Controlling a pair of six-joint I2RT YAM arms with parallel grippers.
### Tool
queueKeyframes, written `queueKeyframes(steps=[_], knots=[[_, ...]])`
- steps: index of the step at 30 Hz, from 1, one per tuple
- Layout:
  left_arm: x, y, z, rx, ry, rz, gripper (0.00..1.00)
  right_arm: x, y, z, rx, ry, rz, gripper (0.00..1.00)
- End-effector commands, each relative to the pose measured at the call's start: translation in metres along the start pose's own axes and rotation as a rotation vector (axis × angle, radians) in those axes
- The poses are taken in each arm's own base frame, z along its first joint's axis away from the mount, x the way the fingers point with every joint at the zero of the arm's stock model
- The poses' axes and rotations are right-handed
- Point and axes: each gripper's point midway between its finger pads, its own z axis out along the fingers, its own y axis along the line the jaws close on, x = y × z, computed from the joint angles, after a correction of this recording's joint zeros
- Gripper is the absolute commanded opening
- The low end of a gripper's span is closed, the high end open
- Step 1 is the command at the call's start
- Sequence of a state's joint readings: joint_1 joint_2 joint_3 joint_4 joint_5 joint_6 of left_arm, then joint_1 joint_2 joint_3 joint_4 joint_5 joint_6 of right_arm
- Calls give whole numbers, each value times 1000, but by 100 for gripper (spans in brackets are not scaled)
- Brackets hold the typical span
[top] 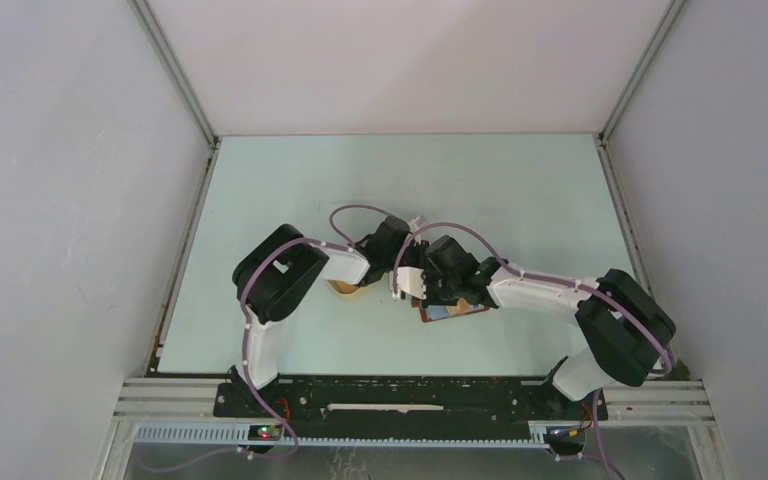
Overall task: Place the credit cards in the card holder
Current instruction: Insert the credit card into the card holder.
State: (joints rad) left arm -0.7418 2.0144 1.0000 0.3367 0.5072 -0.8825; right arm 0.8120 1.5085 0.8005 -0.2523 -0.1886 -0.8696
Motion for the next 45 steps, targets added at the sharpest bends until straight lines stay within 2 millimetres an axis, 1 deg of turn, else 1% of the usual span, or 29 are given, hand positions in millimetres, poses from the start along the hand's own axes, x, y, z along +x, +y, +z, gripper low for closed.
queueKeyframes(steps=[1,15,29,34,40,45], knots=[[15,42,8,-139,41,-14,24,0,-14,5,54,35,-10,14],[15,42,9,-137,49,-11,26,18,-21,1,80,119,16,12],[14,43,9,-146,46,-8,36,31,-23,-6,63,152,92,10],[14,43,8,-146,43,-7,38,37,-26,-10,67,167,109,10],[14,44,8,-149,40,-4,38,47,-31,-21,69,183,140,10],[12,45,7,-154,32,-2,39,56,-33,-27,63,208,157,10]])
